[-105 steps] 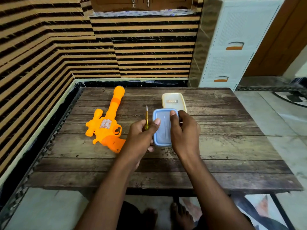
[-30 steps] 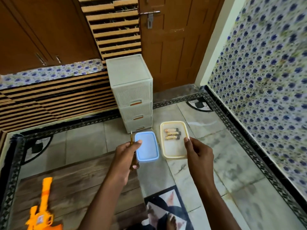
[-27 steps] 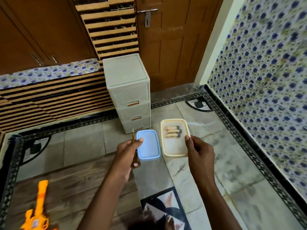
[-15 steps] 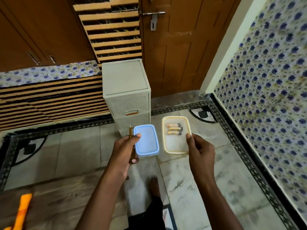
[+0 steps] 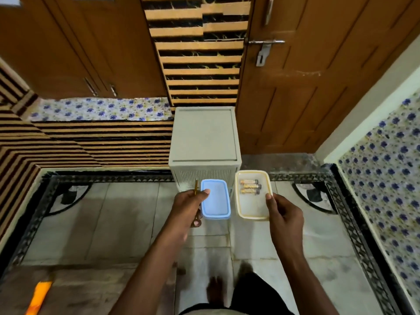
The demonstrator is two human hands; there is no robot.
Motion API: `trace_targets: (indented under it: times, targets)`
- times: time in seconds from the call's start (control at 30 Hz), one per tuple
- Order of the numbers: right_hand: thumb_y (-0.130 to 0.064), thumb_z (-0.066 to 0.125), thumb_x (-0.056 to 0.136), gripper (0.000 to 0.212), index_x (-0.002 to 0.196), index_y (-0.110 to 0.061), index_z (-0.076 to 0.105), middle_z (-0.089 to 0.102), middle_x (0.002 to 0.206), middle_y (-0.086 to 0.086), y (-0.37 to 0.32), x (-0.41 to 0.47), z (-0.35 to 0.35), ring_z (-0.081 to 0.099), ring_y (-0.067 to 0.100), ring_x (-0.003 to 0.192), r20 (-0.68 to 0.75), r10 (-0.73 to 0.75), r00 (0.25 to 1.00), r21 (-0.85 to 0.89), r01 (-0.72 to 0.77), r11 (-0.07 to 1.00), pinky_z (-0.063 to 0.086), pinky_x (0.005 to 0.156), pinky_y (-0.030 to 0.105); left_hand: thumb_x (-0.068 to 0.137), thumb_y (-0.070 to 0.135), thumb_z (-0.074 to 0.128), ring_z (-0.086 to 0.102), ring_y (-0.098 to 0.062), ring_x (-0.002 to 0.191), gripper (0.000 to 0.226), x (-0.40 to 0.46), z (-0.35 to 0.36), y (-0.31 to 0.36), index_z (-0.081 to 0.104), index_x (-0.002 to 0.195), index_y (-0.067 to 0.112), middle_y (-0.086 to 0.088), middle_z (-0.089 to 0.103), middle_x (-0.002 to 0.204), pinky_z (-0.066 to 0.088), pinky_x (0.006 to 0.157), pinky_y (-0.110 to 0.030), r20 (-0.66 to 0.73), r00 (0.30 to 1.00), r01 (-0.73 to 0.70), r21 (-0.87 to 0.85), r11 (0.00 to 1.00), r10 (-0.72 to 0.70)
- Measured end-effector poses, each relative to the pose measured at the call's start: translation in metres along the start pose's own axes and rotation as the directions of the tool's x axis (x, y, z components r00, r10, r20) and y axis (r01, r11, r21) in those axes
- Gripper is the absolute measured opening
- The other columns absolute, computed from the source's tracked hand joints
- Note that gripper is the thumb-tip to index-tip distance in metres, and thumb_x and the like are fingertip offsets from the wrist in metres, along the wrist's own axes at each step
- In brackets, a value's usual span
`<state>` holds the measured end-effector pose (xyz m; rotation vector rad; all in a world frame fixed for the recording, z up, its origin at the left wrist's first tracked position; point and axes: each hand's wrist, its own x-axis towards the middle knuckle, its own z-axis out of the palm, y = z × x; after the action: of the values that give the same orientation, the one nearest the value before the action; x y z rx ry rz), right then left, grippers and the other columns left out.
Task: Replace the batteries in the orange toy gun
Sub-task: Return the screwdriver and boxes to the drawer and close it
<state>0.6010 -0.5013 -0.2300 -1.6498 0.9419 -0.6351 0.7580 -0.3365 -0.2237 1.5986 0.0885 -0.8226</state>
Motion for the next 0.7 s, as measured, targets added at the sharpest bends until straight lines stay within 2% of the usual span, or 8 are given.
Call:
trace_targets:
  times: [0.07,0.17,0.23,0.33,0.37,0.57,0.63,0.7]
  targets:
    - [-0.03,0.058,0.107,0.025,0.09,-0.038,0.074,0.079,0.085,-0.017,0.003,0.034,0.017,0.071,0.001,0.081,0.027,-0.014,1.0,-0.02,0.015,1.0,0.056,0.073,0.033,0.094,0.027,0.071,0.042,-0.015,0.051,0.029,0.032,0.001,0.012,0.068,0.102,-0.001,-0.011,0.046,0.078,0.027,0.045,-0.022,-0.042,0.999,0.009,0.007,1.0,-0.009]
    - [-0.029,0.058,0.107,0.026,0.088,-0.024,0.075,0.077,0.081,-0.004,0.008,0.087,0.042,0.065,0.002,0.072,0.076,-0.026,0.997,-0.053,0.03,0.998,0.052,0.067,0.033,0.093,0.028,0.073,0.044,-0.015,0.05,0.034,0.077,0.001,0.029,0.067,0.105,-0.004,-0.012,0.049,0.078,0.028,0.044,-0.02,-0.11,0.994,0.014,0.014,1.0,-0.012]
    - [-0.028,0.058,0.107,0.027,0.086,-0.022,0.074,0.076,0.079,-0.005,0.009,0.123,0.059,0.065,0.0,0.07,0.102,-0.029,0.994,-0.062,0.035,0.997,0.05,0.064,0.029,0.092,0.027,0.074,0.043,-0.015,0.049,0.032,0.108,0.003,0.04,0.068,0.104,-0.002,-0.011,0.048,0.077,0.028,0.044,-0.02,-0.135,0.991,0.003,0.026,1.0,0.0]
    - [-0.027,0.059,0.107,0.03,0.079,-0.024,0.069,0.068,0.067,-0.009,0.014,0.169,0.083,0.061,-0.005,0.064,0.157,-0.04,0.987,-0.082,0.054,0.995,0.041,0.055,0.012,0.092,0.027,0.074,0.042,-0.016,0.051,0.032,0.152,0.007,0.055,0.067,0.105,-0.002,-0.007,0.046,0.071,0.029,0.046,-0.02,-0.175,0.985,0.012,0.059,0.998,-0.001]
    - [-0.027,0.059,0.107,0.031,0.077,-0.023,0.067,0.066,0.065,-0.008,0.017,0.187,0.091,0.06,-0.005,0.062,0.176,-0.048,0.983,-0.105,0.067,0.992,0.039,0.053,0.011,0.092,0.028,0.074,0.043,-0.017,0.053,0.033,0.169,0.009,0.06,0.067,0.105,-0.002,-0.006,0.047,0.069,0.03,0.046,-0.021,-0.185,0.983,0.021,0.068,0.997,-0.008]
    - [-0.033,0.061,0.105,0.031,0.077,-0.02,0.065,0.066,0.065,-0.004,0.041,0.255,0.131,0.062,0.001,0.065,0.194,-0.038,0.98,-0.182,0.074,0.981,0.039,0.055,0.012,0.09,0.032,0.076,0.045,-0.016,0.053,0.026,0.254,0.016,0.066,0.065,0.092,0.009,-0.004,0.051,0.063,0.031,0.048,-0.021,-0.242,0.966,0.121,0.099,0.988,-0.094]
    - [-0.03,0.062,0.105,0.029,0.079,-0.019,0.067,0.067,0.066,-0.005,0.049,0.276,0.148,0.062,0.001,0.063,0.184,0.0,0.983,-0.193,0.037,0.98,0.041,0.057,0.018,0.091,0.033,0.075,0.047,-0.019,0.057,0.027,0.281,0.018,0.069,0.064,0.092,0.009,-0.006,0.053,0.068,0.032,0.048,-0.02,-0.25,0.962,0.143,0.125,0.982,-0.109]
    - [-0.027,0.062,0.105,0.024,0.084,-0.018,0.071,0.07,0.071,-0.005,0.055,0.294,0.164,0.064,0.004,0.068,0.17,0.027,0.985,-0.202,0.008,0.979,0.042,0.059,0.025,0.091,0.033,0.074,0.045,-0.02,0.056,0.027,0.305,0.019,0.073,0.061,0.09,0.009,-0.008,0.051,0.068,0.031,0.047,-0.021,-0.232,0.965,0.15,0.117,0.982,-0.12]
